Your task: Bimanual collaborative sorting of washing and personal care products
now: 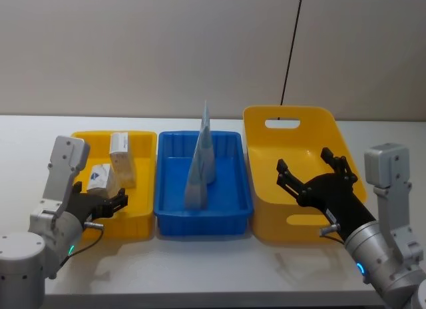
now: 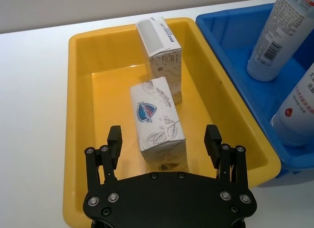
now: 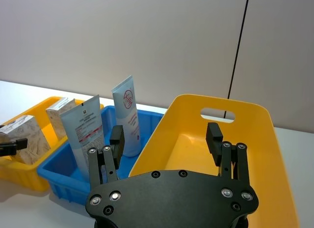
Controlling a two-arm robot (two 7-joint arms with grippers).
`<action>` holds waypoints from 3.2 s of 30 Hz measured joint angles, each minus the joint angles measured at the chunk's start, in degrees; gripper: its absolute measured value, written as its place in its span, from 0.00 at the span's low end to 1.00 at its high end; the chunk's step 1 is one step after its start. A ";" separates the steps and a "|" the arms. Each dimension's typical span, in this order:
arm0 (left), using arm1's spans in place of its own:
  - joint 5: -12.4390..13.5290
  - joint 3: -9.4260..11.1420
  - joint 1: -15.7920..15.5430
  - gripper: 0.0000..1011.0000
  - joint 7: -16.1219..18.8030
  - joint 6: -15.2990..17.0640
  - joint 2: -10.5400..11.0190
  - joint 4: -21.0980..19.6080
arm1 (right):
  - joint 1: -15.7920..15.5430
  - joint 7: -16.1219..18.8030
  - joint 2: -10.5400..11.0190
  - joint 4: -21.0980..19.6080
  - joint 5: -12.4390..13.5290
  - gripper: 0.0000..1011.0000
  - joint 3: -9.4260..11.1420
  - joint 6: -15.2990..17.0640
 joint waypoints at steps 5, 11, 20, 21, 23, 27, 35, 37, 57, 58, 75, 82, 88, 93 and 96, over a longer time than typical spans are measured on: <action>-0.05 0.13 -0.79 0.99 -1.09 -0.69 -0.20 1.22 | 0.00 0.00 0.00 0.00 0.00 0.99 0.00 0.00; 0.40 0.50 -1.76 0.99 -2.06 -1.35 -0.30 2.36 | 0.00 0.00 0.00 0.00 0.00 0.99 0.00 0.00; 1.71 1.01 -2.62 0.97 -2.36 -1.69 -0.23 3.12 | 0.00 0.00 0.00 0.00 0.00 0.99 0.00 0.00; 1.86 1.07 -2.73 0.93 -2.39 -1.75 -0.22 3.21 | 0.00 0.00 0.00 0.00 0.00 0.99 0.00 0.00; 2.03 1.14 -2.82 0.91 -2.42 -1.78 -0.20 3.29 | 0.00 0.00 0.00 0.00 0.00 0.99 0.00 0.00; 2.37 1.25 -3.03 0.81 -2.47 -1.86 -0.16 3.47 | 0.00 0.00 0.00 0.00 0.00 0.99 0.00 0.00; 2.72 1.40 -3.25 0.56 -2.53 -1.95 -0.13 3.64 | 0.00 0.00 0.00 0.00 0.00 0.99 0.00 0.00; 2.80 1.43 -3.29 0.50 -2.55 -1.96 -0.12 3.68 | 0.00 0.00 0.00 0.00 0.00 0.99 0.00 0.00; 2.49 1.16 -2.74 0.36 -4.66 -2.69 0.71 2.67 | 0.00 0.00 0.00 0.00 0.00 0.99 0.00 0.00; 2.25 1.06 -2.54 0.36 -5.35 -3.06 1.01 2.29 | 0.00 0.00 0.00 0.00 0.00 0.99 0.00 0.00; -0.17 -0.24 -0.54 0.36 -17.16 -11.06 7.48 -4.01 | 0.00 0.00 0.00 0.00 0.00 0.99 0.00 0.00; -1.02 -0.71 -0.21 0.36 -22.17 -14.94 11.03 -7.27 | 0.00 0.00 0.00 0.00 0.00 0.99 0.00 0.00; -2.14 -1.01 -0.07 0.36 -26.59 -17.78 14.10 -9.95 | 0.00 0.00 0.00 0.00 0.00 0.99 0.00 0.00; -3.45 -1.09 -0.01 0.36 -30.77 -19.52 16.60 -11.82 | 0.00 0.00 0.00 0.00 0.00 0.99 0.00 0.00; -4.03 -1.08 0.01 0.36 -32.44 -20.18 17.66 -12.56 | 0.00 0.00 0.00 0.00 0.00 0.99 0.00 0.00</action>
